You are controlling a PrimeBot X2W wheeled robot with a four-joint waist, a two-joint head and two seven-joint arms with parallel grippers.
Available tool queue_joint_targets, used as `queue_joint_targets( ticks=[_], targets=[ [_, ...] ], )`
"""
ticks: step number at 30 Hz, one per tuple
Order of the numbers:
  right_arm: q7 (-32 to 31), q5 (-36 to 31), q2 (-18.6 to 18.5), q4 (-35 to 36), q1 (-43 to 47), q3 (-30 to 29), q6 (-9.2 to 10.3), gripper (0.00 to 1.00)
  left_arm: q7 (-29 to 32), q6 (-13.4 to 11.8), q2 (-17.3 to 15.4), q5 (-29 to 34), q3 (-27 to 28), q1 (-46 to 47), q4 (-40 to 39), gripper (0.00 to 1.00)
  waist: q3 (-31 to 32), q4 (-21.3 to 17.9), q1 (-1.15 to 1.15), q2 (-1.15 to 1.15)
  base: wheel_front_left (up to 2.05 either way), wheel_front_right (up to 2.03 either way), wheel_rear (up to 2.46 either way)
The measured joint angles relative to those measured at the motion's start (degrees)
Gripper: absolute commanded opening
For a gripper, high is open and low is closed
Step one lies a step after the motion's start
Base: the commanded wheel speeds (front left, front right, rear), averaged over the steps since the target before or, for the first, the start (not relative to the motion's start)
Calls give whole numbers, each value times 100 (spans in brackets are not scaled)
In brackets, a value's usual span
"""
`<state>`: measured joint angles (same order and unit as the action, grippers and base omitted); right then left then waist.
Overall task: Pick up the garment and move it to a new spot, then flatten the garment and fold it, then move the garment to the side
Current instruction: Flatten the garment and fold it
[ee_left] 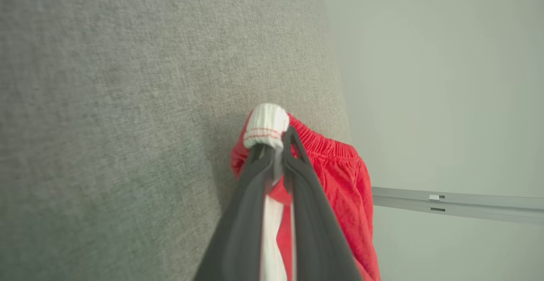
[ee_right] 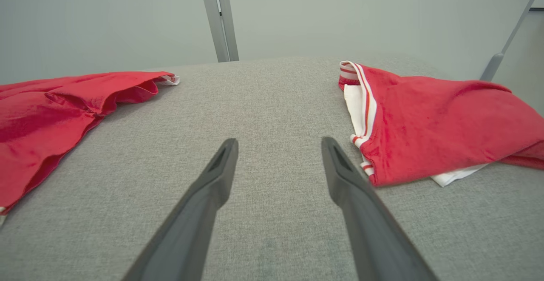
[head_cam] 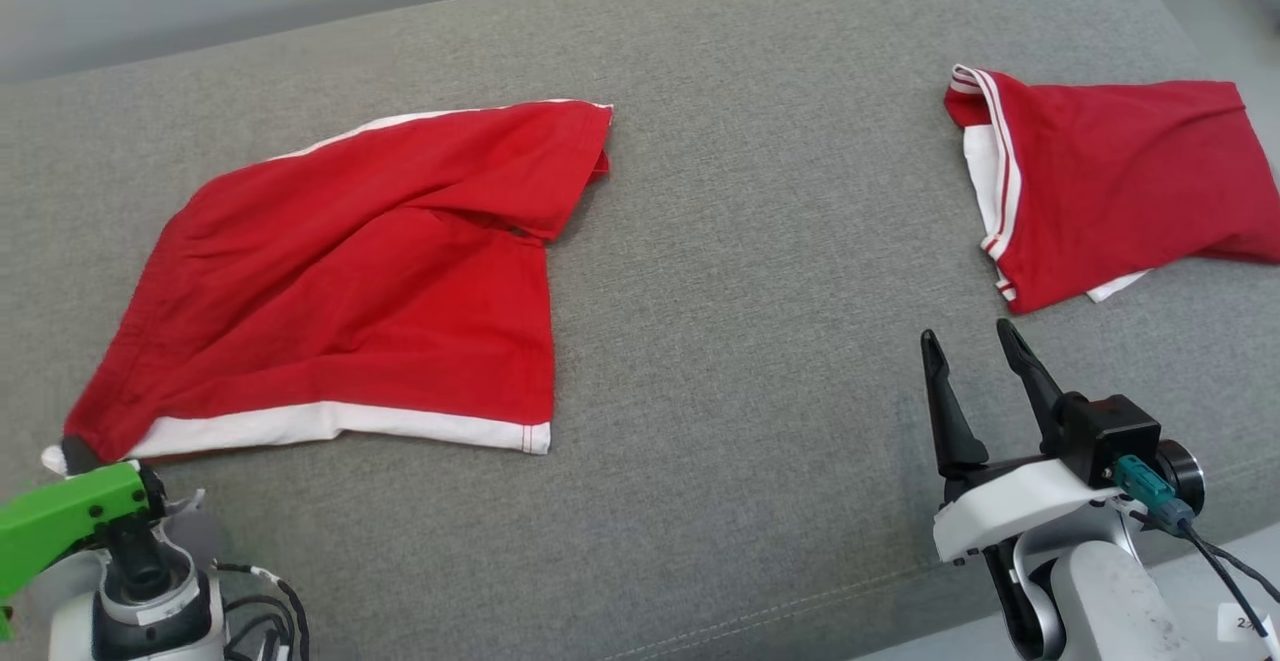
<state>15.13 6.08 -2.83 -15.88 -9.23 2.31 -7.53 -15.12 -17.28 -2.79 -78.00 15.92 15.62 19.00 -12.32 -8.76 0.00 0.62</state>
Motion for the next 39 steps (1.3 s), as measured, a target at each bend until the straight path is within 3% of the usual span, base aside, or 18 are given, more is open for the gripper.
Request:
queue_joint_targets(
  ticks=[5, 7, 8, 9, 16, 19, 28, 34, 39],
  targets=[
    [0, -89, -1, -23, -7, 60, 0, 100, -1, 346, 0, 41, -327, 21, 614, 0, 67, 146, 0, 0, 0, 0, 0],
    [0, -125, -3, -25, 6, 52, 0, 100, -1, 453, 1, 181, -490, 21, 722, 44, 101, 182, 0, 0, 0, 0, 0],
    [0, -133, -3, -25, 16, 49, 0, 100, -1, 513, 0, 304, -576, 21, 730, 77, 119, 197, 0, 0, 0, 0, 0],
    [0, -154, -2, -25, 26, 48, 0, 100, -1, 572, 0, 356, -668, 19, 725, 100, 139, 211, 0, 0, 0, 0, 0],
    [0, -221, -3, 48, 82, 65, 0, 100, -1, 816, 5, 1621, -988, -339, 358, 100, 271, 270, 0, 0, 0, 0, 0],
    [0, -286, -3, 143, 113, 73, 0, 100, -1, 914, 3, 2537, -955, -617, -45, 100, 345, 289, 0, 0, 0, 0, 0],
    [0, -620, -4, 559, 255, 0, 0, 100, 0, 948, 3, 4610, -1146, -1471, -1053, 100, 527, 417, 0, 0, 0, 0, 0],
    [0, -842, -11, 702, 487, -107, 0, 100, 0, 1239, 2, 5845, -1209, -1711, -1290, 100, 656, 588, 0, 0, 0, 0, 0],
    [0, -926, -25, 703, 674, -142, 0, 100, 0, 1716, -134, 6729, -1315, -1963, -1238, 100, 847, 697, 0, 0, 0, 0, 0]
  ],
)
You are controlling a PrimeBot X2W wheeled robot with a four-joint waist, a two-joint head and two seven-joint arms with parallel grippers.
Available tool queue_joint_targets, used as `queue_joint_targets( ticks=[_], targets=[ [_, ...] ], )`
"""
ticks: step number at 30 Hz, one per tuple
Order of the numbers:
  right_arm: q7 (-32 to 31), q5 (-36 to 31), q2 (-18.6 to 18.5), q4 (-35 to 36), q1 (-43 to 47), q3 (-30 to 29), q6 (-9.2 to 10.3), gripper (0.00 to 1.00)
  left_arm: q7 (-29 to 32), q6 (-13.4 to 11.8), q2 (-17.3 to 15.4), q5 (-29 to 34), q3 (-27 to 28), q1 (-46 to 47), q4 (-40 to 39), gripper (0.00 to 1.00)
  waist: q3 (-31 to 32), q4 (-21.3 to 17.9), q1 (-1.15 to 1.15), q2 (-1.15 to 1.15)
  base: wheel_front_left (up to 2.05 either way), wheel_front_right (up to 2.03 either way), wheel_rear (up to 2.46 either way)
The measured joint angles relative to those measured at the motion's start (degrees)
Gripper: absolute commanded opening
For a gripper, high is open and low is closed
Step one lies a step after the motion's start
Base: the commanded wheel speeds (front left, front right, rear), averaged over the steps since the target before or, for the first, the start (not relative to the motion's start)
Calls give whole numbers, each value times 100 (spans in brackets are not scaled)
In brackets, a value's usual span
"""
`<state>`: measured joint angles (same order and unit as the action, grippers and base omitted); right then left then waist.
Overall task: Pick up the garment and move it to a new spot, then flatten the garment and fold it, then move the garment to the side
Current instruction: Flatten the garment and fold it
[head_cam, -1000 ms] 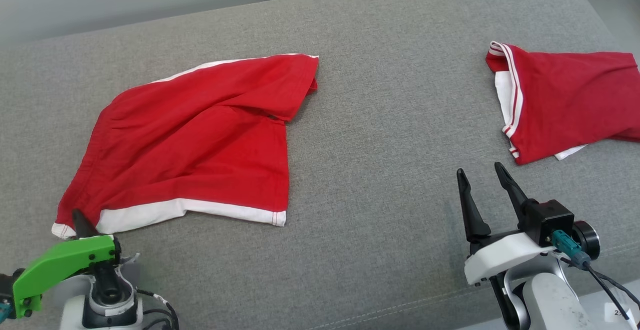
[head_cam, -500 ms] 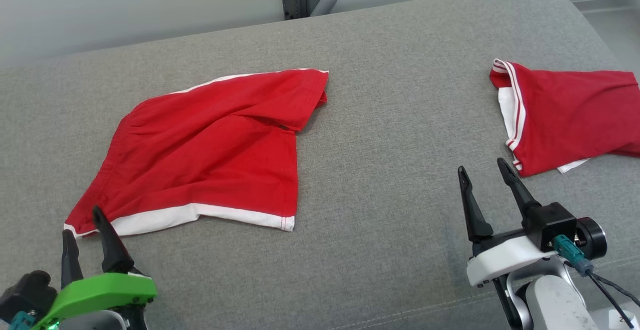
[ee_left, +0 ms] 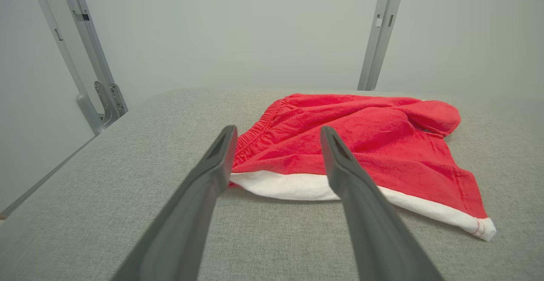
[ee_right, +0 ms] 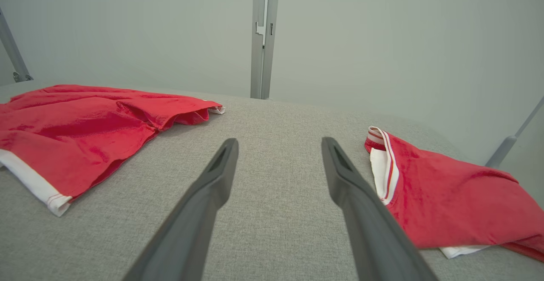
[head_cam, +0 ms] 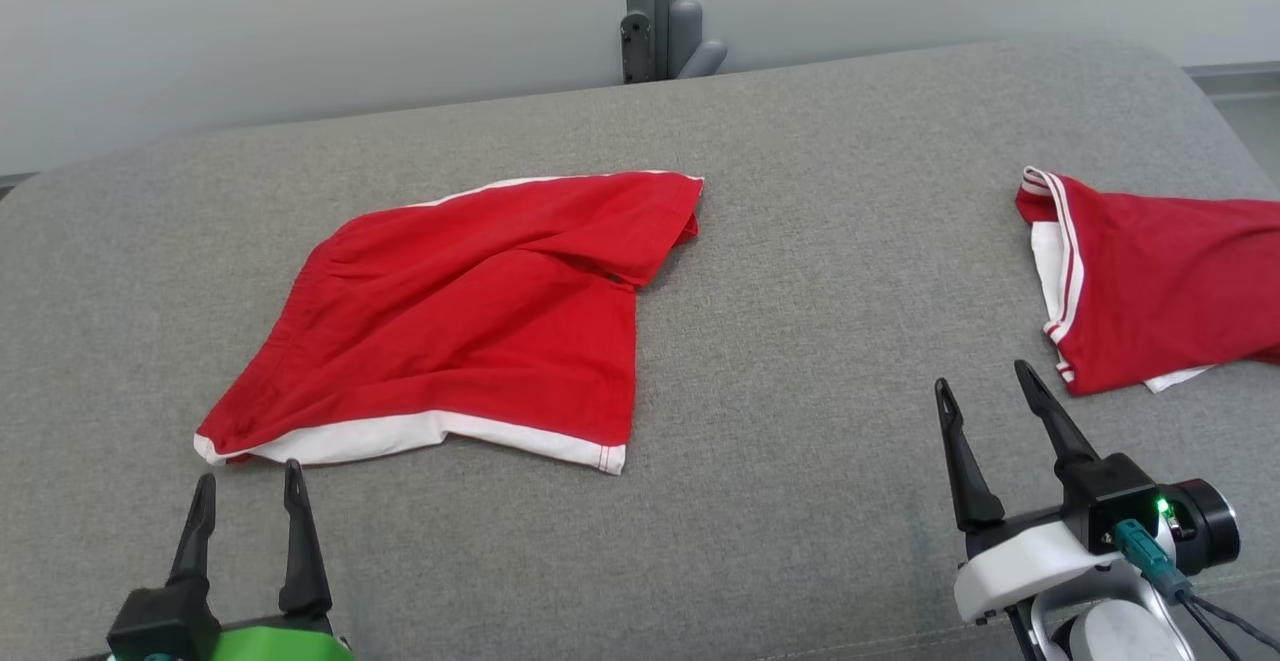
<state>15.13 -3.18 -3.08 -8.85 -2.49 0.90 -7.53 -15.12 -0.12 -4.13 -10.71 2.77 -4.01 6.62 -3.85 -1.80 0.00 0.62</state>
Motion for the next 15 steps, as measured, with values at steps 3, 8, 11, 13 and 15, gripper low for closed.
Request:
queue_joint_targets(
  ticks=[3, 8, 11, 13, 15],
  targets=[
    [0, -5, 2, -21, 131, -3, 0, 100, 0, 265, -41, 171, -30, -152, 113, 100, 145, 40, 0, 0, 0, 0, 0],
    [0, -4, 8, -19, 265, -41, 0, 100, -1, 500, -78, 327, -4, -192, 187, 100, 316, 75, 0, 0, 0, 0, 0],
    [0, -4, 12, -49, 349, -65, 0, 100, -1, 548, -78, 377, 81, -210, 240, 100, 367, 65, 0, 0, 0, 0, 0],
    [0, -4, 11, -73, 360, -82, 0, 100, 0, 568, -76, 386, 151, -219, 267, 100, 380, 36, 0, 0, 0, 0, 0],
    [0, -5, 15, -107, 367, -86, 0, 100, -1, 603, -71, 411, 183, -229, 301, 100, 389, 5, 0, 0, 0, 0, 0]
  ],
)
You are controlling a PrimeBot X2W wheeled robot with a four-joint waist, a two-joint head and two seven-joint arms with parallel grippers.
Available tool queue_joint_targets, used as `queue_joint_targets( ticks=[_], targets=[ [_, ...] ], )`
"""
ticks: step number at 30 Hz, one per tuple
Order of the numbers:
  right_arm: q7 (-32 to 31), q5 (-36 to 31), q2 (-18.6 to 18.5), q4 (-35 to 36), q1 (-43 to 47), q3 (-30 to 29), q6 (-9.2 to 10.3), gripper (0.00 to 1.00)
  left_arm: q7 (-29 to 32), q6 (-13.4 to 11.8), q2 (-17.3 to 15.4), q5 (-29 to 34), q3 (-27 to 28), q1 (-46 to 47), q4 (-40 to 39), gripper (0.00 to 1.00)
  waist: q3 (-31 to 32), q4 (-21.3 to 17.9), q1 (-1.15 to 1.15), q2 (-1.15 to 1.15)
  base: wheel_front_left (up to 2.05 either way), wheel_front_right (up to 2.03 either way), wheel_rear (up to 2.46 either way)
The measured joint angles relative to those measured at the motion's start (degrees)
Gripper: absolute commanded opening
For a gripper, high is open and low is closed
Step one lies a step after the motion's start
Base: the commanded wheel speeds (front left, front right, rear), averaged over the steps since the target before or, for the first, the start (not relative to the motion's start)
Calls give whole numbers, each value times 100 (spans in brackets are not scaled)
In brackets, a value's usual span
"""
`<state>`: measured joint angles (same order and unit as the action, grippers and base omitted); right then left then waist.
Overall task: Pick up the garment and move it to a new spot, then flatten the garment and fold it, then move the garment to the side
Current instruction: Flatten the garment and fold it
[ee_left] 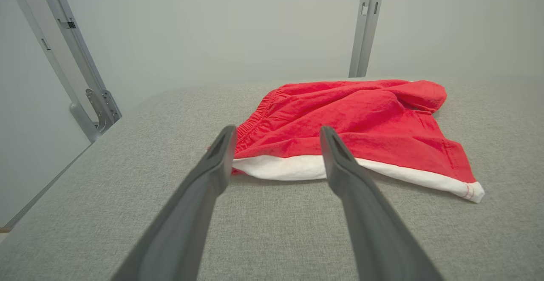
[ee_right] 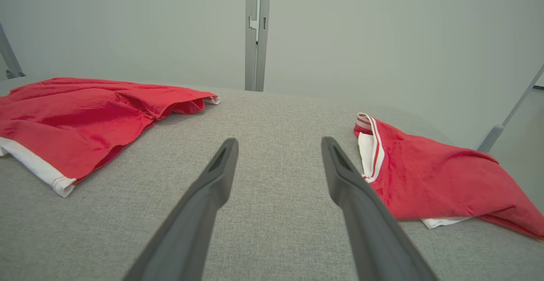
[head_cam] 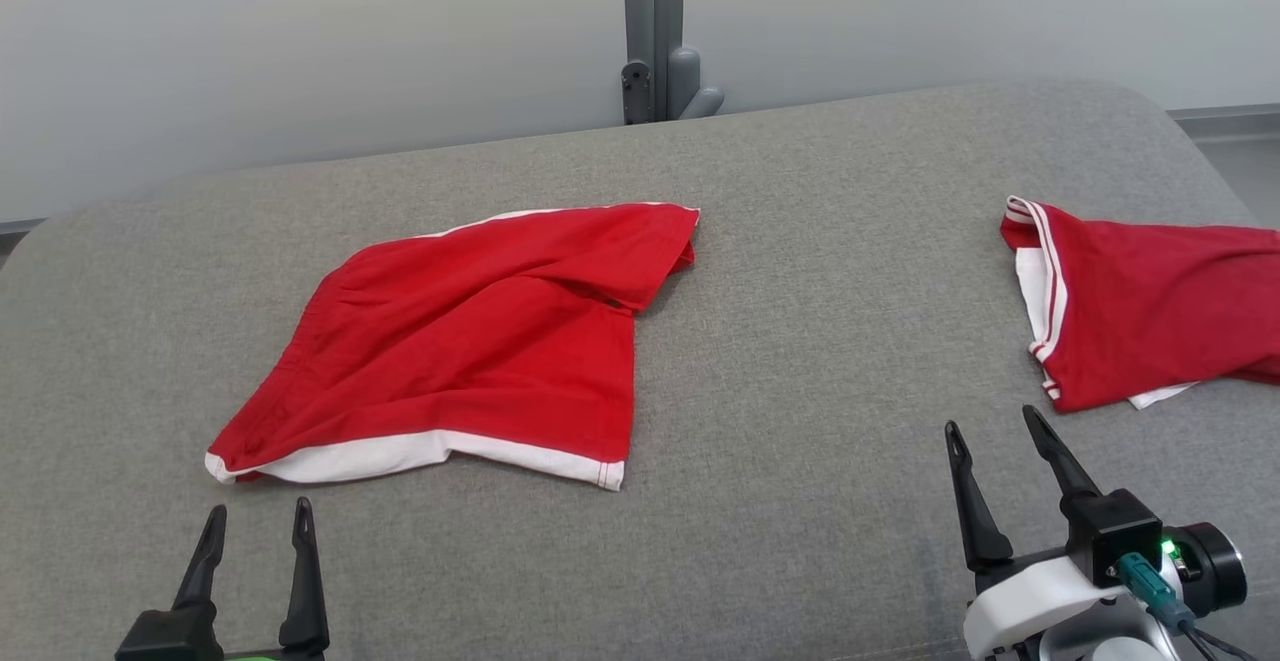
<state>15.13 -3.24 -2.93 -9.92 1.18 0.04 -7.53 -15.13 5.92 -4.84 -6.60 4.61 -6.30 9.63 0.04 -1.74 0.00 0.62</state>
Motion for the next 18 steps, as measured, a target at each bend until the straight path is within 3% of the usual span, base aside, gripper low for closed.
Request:
queue_joint_targets(
  ticks=[12, 18],
  targets=[
    [0, 110, 1, -103, 33, 71, 0, 100, 1, 98, 21, 112, 102, -14, 116, 100, 26, -44, 0, 0, 0, 0, 0],
    [0, 270, 1, -138, -62, 382, 0, 100, 1, 119, 11, 137, 93, 8, 192, 100, -5, -11, 0, 0, 0, 0, 0]
  ],
)
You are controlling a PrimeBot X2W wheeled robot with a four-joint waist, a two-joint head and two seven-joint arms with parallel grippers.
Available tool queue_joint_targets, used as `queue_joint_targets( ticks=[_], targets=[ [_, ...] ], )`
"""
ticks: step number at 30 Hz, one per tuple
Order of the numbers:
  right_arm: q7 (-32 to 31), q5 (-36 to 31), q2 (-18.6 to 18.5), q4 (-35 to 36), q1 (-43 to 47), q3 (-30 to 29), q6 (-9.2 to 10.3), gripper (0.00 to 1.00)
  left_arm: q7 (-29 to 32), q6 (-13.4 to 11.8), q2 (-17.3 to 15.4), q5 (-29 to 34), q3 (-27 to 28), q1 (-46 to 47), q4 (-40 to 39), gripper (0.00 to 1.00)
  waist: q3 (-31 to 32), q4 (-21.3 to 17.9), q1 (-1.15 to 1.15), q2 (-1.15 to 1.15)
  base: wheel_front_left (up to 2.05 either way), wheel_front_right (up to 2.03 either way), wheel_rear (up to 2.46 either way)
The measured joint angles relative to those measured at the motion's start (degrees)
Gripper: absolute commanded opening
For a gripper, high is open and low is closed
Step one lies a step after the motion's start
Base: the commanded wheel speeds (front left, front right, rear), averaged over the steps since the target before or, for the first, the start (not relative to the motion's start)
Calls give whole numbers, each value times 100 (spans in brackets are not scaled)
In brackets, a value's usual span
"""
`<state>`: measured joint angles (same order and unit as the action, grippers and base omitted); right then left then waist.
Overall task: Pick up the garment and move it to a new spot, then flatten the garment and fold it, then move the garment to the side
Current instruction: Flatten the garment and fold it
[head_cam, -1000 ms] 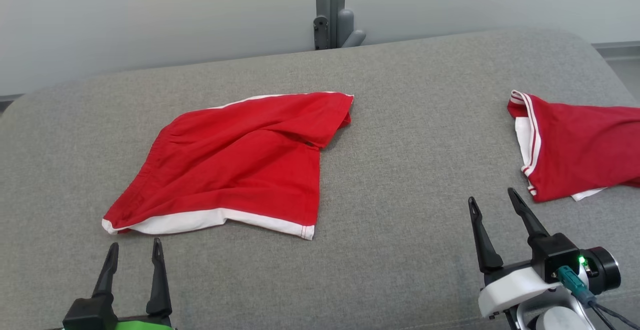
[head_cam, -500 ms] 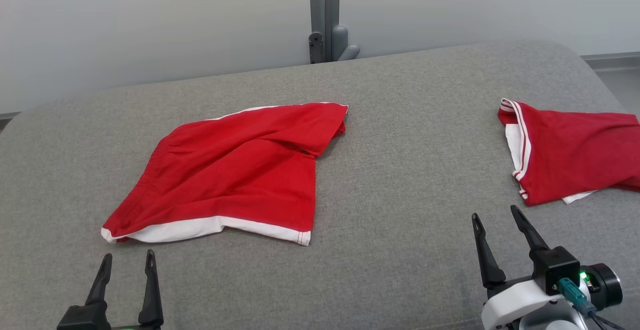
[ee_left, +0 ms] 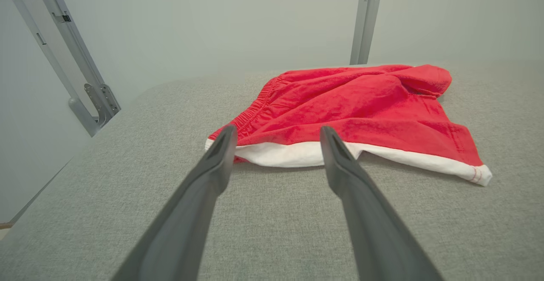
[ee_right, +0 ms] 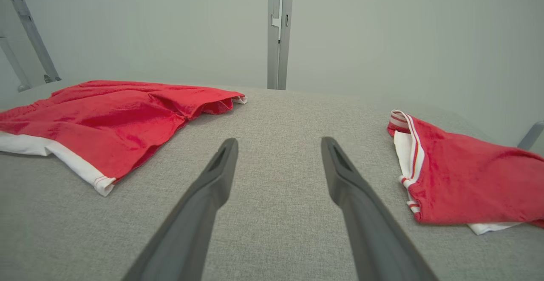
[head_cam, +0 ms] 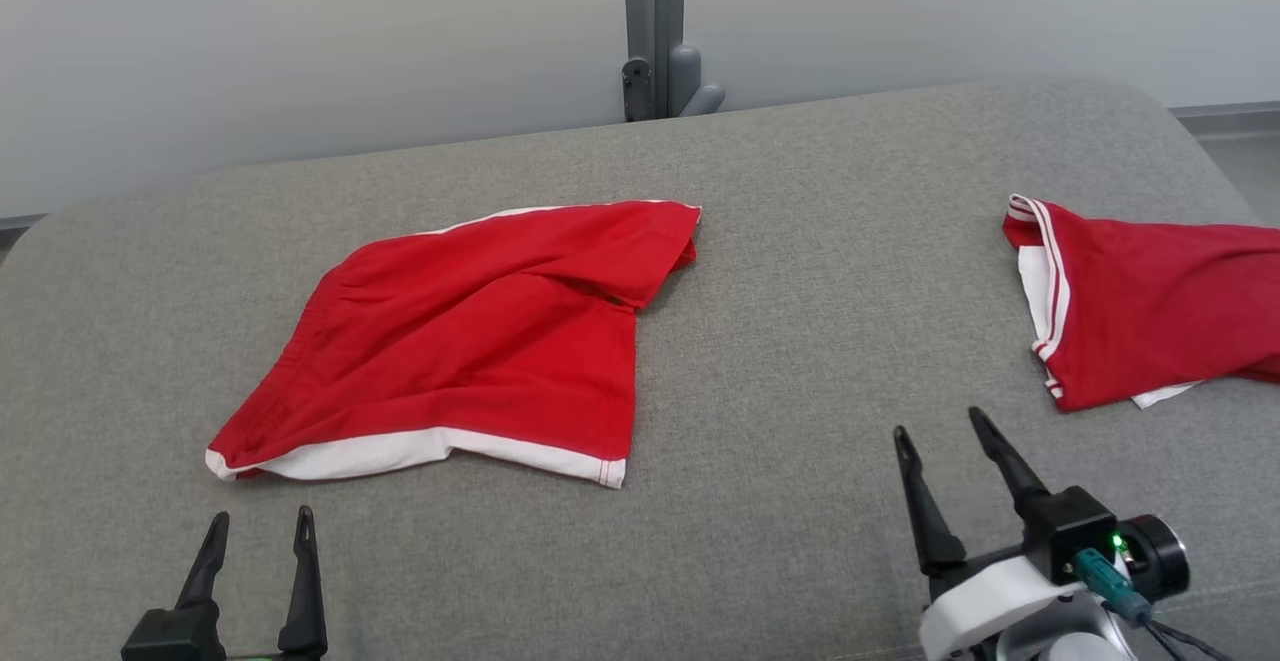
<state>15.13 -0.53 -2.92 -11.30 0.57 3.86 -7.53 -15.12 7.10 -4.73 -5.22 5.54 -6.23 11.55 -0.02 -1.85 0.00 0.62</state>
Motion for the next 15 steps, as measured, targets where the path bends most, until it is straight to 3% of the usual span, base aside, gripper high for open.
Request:
queue_joint_targets(
  ticks=[3, 5, 11, 15],
  targets=[
    [0, 86, -1, -94, -177, 393, 0, 100, 0, 5, -156, 21, -70, 149, 121, 100, -69, 23, 0, 0, 0, 0, 0],
    [1, 176, 10, -290, -497, 889, 0, 100, -1, 21, -424, 15, -169, 540, 272, 100, -209, 46, 0, 0, 0, 0, 0],
    [0, 537, 8, -1213, -1528, 2248, -1, 100, -1, 30, -1048, -185, -631, 1600, 823, 100, -784, 96, 0, 0, 0, 0, 0],
    [-1, 808, 4, -1695, -2004, 2970, 0, 100, 0, 31, -1298, -292, -842, 2035, 1132, 100, -1127, 134, 0, 0, 0, 0, 0]
  ],
)
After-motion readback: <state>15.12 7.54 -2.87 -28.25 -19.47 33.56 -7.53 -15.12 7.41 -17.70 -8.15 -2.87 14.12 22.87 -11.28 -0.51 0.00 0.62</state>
